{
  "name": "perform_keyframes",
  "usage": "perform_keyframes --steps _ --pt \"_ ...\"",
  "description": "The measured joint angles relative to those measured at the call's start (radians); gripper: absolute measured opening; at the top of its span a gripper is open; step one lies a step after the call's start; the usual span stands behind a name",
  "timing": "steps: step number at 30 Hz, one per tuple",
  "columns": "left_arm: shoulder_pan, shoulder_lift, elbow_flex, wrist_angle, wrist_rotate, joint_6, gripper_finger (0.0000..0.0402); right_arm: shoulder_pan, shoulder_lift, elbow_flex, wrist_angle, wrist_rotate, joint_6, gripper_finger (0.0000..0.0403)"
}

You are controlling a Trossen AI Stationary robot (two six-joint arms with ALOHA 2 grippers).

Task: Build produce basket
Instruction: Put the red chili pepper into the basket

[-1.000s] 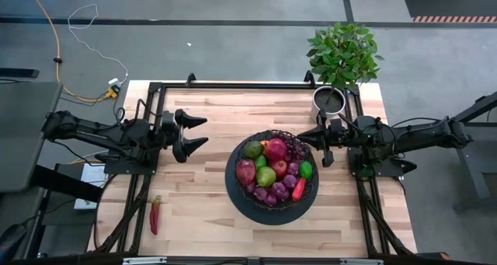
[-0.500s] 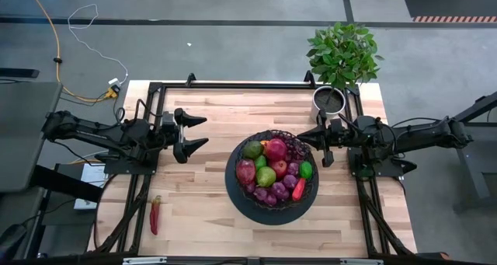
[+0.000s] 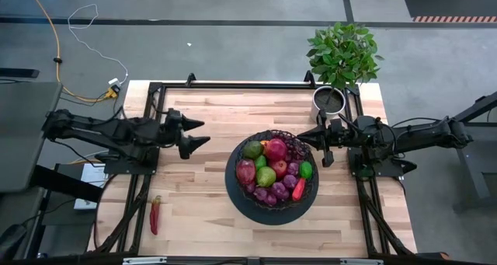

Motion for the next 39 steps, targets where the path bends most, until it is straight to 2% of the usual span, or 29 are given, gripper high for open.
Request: perform_keyframes --steps 4,8,13,17,26,31,35,39 --pt "0.0 0.088 0.15 -0.368 0.102 -0.274 0.04 0.0 0.0 0.0 -0.001 0.0 0.002 0.0" --pt "-0.006 0.204 0.244 -0.726 0.281 -0.49 0.04 0.0 0.0 0.0 -0.01 0.0 0.0 0.0" --pt "-0.051 0.324 0.246 -0.963 0.471 -0.636 0.04 0.0 0.0 0.0 -0.019 0.0 0.0 0.0" --pt "-0.117 0.404 0.238 -1.005 0.563 -0.731 0.04 0.0 0.0 0.0 -0.025 0.0 0.0 0.0" --pt "-0.326 0.545 0.219 -1.006 0.606 -0.926 0.0391 0.0 0.0 0.001 -0.067 0.0 -0.001 0.0" --pt "-0.438 0.566 0.126 -0.932 0.717 -1.083 0.0362 0.0 0.0 0.001 -0.068 0.0 -0.001 0.0" --pt "-0.481 0.565 0.079 -0.865 0.717 -1.199 0.0341 0.0 0.0 0.001 -0.074 0.0 -0.009 0.0" --pt "-0.5 0.566 0.064 -0.866 0.715 -1.233 0.0328 0.0 0.0 0.001 -0.075 0.0 -0.009 0.0"
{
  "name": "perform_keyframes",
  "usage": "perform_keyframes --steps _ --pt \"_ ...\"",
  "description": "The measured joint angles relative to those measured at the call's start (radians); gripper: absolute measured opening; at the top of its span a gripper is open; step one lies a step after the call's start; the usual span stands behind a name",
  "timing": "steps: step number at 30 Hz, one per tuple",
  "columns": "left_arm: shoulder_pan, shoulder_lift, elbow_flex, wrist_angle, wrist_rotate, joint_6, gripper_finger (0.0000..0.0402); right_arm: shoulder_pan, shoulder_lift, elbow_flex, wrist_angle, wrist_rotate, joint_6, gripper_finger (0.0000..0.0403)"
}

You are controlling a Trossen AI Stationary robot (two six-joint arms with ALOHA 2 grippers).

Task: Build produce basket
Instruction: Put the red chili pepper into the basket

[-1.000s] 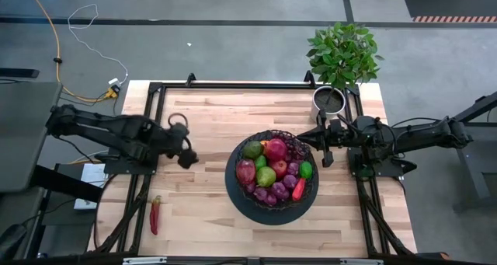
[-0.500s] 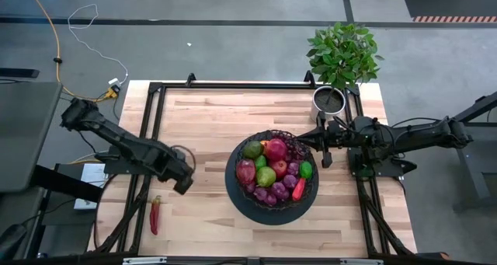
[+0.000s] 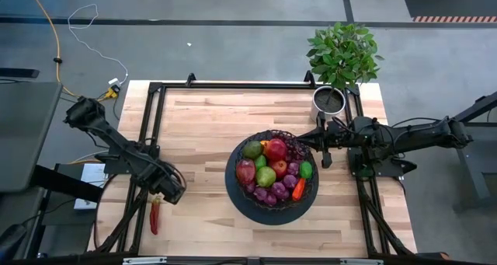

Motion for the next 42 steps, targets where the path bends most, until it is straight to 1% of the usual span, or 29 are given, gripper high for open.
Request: perform_keyframes --steps 8,11,17,24,28,37,42 --pt "-0.016 0.031 -0.001 -0.004 0.002 0.003 0.0301 0.0 0.0 0.0 0.0 0.0 0.0 0.0" --pt "-0.017 0.063 -0.001 0.001 0.031 0.031 0.0286 0.0 0.0 0.0 0.0 0.0 0.0 0.0" --pt "-0.033 0.13 -0.001 0.091 0.041 0.045 0.0265 0.0 0.0 0.0 0.0 0.0 0.0 0.0" --pt "-0.074 0.196 -0.001 0.113 0.053 0.024 0.0262 0.0 0.0 0.0 0.0 0.0 0.0 0.0" --pt "-0.099 0.224 -0.001 0.131 0.096 0.016 0.0262 0.0 0.0 0.0 0.0 0.0 0.0 0.0" --pt "-0.113 0.23 -0.001 0.156 0.093 0.004 0.0261 0.0 0.0 0.0 -0.004 0.0 0.0 0.0" --pt "-0.114 0.23 0.0 0.179 0.081 -0.037 0.0261 0.0 0.0 0.0 -0.008 0.0 0.0 0.0"
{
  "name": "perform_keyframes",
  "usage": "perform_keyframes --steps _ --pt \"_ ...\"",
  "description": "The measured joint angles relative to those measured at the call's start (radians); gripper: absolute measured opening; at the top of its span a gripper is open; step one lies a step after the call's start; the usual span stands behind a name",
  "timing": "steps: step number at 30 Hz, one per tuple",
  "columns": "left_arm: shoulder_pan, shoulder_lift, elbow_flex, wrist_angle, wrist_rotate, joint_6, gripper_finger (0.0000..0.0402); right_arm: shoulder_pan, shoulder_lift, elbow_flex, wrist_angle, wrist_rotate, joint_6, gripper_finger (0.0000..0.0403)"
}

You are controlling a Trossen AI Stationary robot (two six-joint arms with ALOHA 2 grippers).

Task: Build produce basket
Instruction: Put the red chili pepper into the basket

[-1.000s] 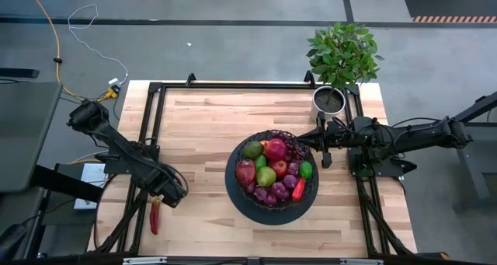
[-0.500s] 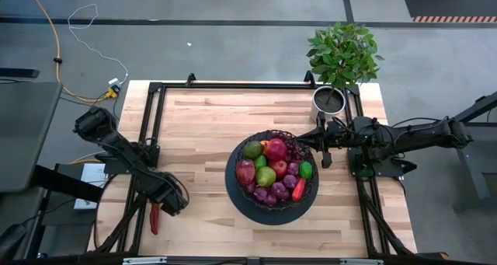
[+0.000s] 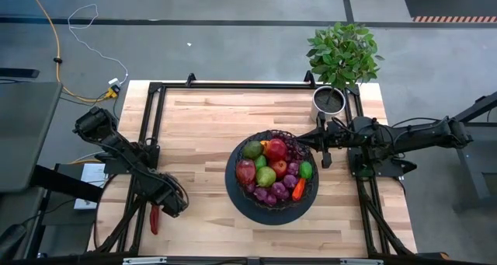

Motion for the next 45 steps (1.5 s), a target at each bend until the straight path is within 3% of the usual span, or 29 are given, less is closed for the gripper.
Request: perform_keyframes --steps 9,19,29,45 --pt "0.0 0.0 0.0 0.002 -0.007 -0.009 0.0255 0.0 0.0 0.0 0.0 0.0 0.007 0.0" --pt "0.0 0.0 0.0 0.03 -0.037 -0.052 0.0183 0.0 0.0 0.0 0.0 0.0 0.011 0.0" --pt "0.0 0.0 0.0 0.031 -0.038 -0.053 0.0143 0.0 0.0 0.0 0.0 0.0 0.011 0.0" --pt "0.001 0.0 0.0 0.031 -0.036 -0.041 0.0131 0.0 0.0 0.0 0.0 0.0 0.019 0.0"
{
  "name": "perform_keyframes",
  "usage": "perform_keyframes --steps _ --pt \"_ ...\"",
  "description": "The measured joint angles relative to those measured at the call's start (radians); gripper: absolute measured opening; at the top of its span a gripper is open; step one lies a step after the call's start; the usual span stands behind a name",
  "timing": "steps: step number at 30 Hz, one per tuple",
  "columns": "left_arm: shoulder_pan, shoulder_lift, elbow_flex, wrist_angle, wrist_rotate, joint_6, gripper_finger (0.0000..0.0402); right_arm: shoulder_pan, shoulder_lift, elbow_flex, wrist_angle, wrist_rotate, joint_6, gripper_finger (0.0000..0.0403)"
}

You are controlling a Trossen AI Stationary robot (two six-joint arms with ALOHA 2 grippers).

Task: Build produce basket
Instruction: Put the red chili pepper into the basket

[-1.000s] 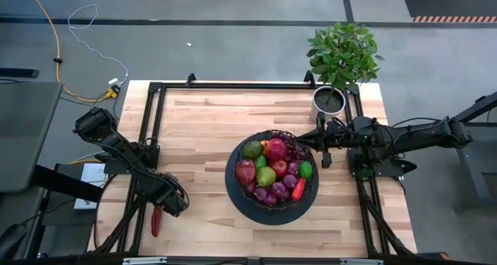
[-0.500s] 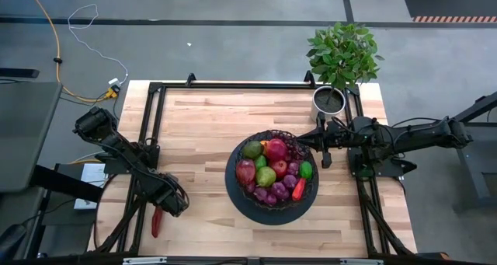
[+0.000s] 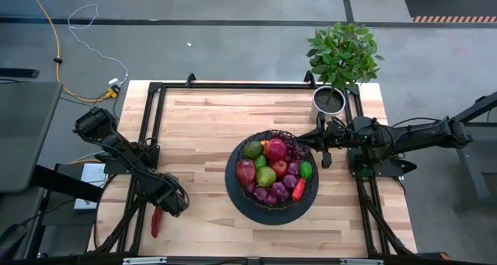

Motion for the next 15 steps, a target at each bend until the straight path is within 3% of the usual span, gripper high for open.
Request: perform_keyframes --steps 15 --pt "0.001 -0.02 0.011 -0.004 -0.006 0.041 0.0131 0.0 0.0 0.0 0.0 0.0 0.0 0.0"
